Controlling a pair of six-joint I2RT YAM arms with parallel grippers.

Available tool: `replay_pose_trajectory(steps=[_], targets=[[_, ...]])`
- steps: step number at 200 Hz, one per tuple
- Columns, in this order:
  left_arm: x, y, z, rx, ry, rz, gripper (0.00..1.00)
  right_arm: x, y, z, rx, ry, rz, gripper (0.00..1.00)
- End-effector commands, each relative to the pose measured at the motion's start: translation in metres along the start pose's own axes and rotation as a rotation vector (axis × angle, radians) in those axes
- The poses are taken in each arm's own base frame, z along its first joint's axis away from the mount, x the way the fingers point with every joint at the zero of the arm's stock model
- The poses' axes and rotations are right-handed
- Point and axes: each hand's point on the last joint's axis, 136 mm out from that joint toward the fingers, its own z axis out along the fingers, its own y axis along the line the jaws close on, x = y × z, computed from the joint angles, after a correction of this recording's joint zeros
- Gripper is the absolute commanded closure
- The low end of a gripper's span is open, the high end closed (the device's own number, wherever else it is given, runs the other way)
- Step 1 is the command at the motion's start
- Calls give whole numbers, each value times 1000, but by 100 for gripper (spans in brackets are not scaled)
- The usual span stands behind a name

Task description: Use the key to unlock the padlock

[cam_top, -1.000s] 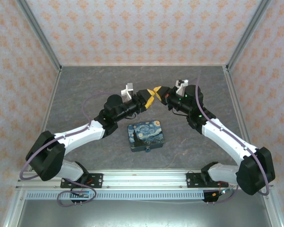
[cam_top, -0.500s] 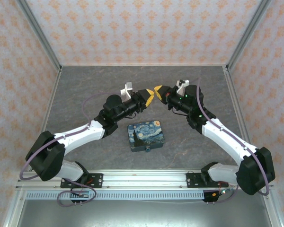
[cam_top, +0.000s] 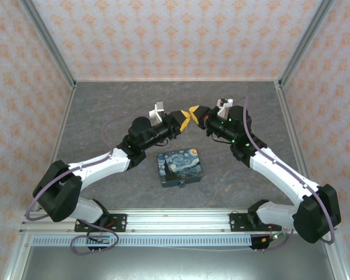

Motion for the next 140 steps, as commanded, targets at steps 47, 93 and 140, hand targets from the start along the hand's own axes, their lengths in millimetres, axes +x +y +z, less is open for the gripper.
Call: replay_pose_trajectory(steps=[47,93,140], targets=[[-2,-15,-4,34,-22,23,73,1,-12,-8,51,-33,-44,100],[-2,-15,-4,31,-21,22,71,3,-18,-7,67,-22,-38,100],[-2,-17,-3,35,-18,25,70,4,-23,-5,78,-11,-33,100]])
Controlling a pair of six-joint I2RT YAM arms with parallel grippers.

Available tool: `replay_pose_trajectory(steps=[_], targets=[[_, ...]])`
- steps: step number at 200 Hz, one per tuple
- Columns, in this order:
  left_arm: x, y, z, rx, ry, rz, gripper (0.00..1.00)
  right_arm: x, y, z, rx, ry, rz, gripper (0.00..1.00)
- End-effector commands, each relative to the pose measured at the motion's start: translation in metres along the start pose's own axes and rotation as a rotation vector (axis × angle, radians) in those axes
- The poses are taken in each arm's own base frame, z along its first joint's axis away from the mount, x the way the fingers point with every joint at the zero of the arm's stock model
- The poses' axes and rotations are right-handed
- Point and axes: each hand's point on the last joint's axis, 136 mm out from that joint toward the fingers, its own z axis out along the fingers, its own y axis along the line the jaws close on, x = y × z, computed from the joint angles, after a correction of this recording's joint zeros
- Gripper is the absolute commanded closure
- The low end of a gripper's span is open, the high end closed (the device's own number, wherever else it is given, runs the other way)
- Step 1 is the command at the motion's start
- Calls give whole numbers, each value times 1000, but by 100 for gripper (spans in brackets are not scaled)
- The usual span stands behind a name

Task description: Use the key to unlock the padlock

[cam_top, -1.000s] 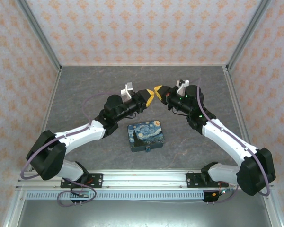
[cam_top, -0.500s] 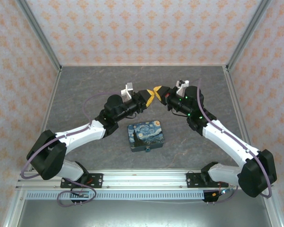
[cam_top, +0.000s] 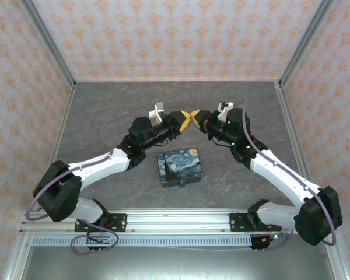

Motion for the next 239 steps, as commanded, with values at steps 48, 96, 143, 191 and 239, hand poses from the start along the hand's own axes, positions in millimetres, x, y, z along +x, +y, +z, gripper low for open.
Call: replay_pose_trajectory(steps=[48,96,143,191,239], targets=[[-2,-20,-3,50,-15,23,71,5,3,3,-20,23,-7,100],[-1,-20,-2,50,-9,23,71,5,2,5,-22,29,1,100],[0,-20,0,51,-4,22,72,7,3,11,-26,39,9,100],[0,-21,0,56,-2,22,78,12,-1,18,-18,53,16,100],[-1,-18,-2,43,-11,28,100,12,3,16,-26,52,12,100]])
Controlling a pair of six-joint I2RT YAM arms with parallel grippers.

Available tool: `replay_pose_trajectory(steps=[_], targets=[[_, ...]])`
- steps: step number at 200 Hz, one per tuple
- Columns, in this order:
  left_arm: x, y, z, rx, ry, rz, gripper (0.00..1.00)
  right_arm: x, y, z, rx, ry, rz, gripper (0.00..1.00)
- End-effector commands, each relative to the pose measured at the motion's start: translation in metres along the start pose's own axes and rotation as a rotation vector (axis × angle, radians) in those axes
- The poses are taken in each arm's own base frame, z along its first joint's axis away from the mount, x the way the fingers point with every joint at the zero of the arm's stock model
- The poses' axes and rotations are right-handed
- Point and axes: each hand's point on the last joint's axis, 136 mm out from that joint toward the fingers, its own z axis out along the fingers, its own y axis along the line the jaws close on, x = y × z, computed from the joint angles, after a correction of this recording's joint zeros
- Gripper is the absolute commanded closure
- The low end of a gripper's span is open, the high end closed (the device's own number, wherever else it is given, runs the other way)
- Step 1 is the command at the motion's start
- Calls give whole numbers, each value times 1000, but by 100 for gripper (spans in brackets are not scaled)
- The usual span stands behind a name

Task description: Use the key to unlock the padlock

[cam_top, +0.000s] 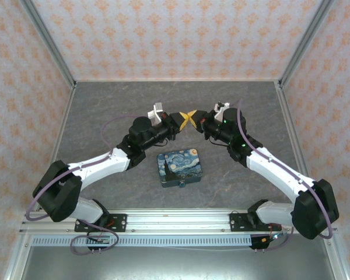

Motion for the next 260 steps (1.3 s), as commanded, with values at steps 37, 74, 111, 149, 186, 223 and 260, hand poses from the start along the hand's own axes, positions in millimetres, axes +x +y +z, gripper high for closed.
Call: replay_pose_trajectory(steps=[37,74,111,149,186,223,260], targets=[[3,-22,-4,49,4,57,100,10,10,-2,-31,31,-16,100],[2,-14,-9,-8,1,140,100,7,11,-13,-16,-4,-85,94],[0,-12,-23,-87,45,323,100,-2,9,-30,9,2,-212,72],[13,-17,-45,-191,213,626,100,-7,9,-53,2,44,-471,55],[34,-15,-79,-327,476,946,100,29,22,-71,-80,234,-880,47],[42,-15,-105,-377,634,1110,100,68,20,-87,-231,459,-1141,47],[51,-18,-119,-365,755,1204,100,89,28,-94,-363,586,-1224,46]])
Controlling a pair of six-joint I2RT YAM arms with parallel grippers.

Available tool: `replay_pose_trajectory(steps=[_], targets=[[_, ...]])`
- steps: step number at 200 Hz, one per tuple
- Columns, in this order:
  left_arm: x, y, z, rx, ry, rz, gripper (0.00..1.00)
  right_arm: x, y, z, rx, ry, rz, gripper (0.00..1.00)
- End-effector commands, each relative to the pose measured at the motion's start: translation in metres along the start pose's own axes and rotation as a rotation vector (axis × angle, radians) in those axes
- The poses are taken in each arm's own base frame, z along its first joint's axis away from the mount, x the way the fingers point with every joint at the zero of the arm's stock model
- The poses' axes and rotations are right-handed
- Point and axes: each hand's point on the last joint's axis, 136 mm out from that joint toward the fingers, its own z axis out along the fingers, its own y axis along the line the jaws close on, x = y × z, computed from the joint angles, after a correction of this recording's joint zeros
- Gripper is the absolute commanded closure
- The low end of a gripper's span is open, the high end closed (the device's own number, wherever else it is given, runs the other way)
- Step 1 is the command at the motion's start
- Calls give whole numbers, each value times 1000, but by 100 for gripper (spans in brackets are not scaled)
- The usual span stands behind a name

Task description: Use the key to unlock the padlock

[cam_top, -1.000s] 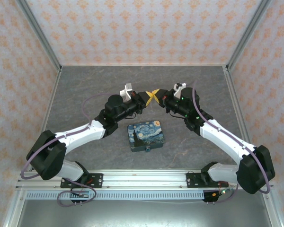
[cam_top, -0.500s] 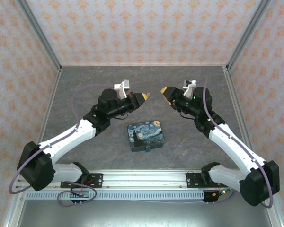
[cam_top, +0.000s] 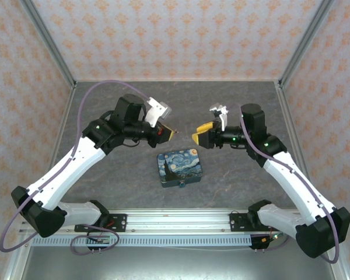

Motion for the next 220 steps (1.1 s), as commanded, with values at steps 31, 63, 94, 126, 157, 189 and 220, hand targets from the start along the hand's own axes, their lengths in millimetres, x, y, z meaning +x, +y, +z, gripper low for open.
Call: replay_pose_trajectory(steps=[31,63,94,126,157,189,220], targets=[[29,-18,-12,82,197,191,100,13,37,7,-227,89,-290,46],[28,-22,-11,104,225,217,100,8,43,19,-273,109,-338,46],[23,-24,-10,113,213,233,100,9,40,34,-310,155,-328,48],[20,-26,-10,125,201,239,100,11,38,44,-341,184,-316,55],[19,-27,-9,128,201,244,100,14,40,50,-368,202,-310,64],[20,-24,-8,119,209,248,100,15,40,53,-379,209,-299,73],[19,-24,-7,124,210,246,100,14,41,54,-386,207,-298,76]])
